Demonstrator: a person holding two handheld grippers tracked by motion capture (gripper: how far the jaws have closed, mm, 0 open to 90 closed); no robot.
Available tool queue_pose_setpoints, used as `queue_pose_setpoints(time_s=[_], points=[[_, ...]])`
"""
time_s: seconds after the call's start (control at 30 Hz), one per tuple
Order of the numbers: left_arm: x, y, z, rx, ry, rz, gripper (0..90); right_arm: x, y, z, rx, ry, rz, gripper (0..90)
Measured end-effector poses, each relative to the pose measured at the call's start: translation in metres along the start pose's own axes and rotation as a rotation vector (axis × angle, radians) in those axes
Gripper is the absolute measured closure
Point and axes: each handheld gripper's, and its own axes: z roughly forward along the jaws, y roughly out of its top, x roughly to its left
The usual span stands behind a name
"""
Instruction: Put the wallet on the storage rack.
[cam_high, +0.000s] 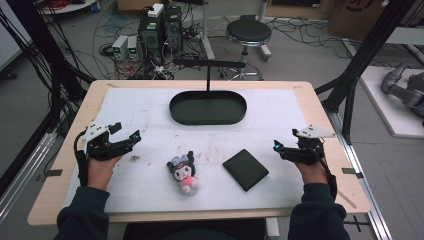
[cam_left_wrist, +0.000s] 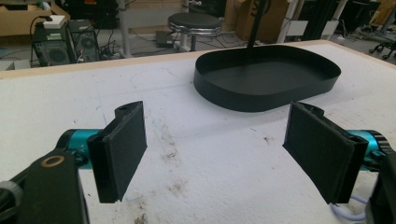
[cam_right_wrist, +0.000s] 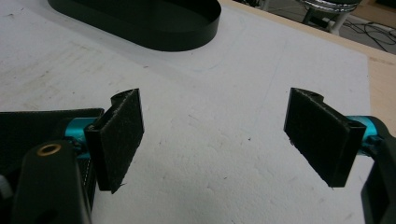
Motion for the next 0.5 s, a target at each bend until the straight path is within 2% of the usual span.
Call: queue_pose_setpoints(time_s=[0.13, 0.5], points=[[-0.0023, -0.0003, 0.0013, 0.002, 0.004, 0.000, 21.0, -0.0009, -0.0003, 0.0012, 0.001, -0.001, 0.002, 20.3], [-0.0088, -0.0010, 0.0037, 0.013, -0.021, 0.013, 23.0, -0.0018, -0.0017, 0.0001, 0.001, -0.004, 0.007, 20.3]])
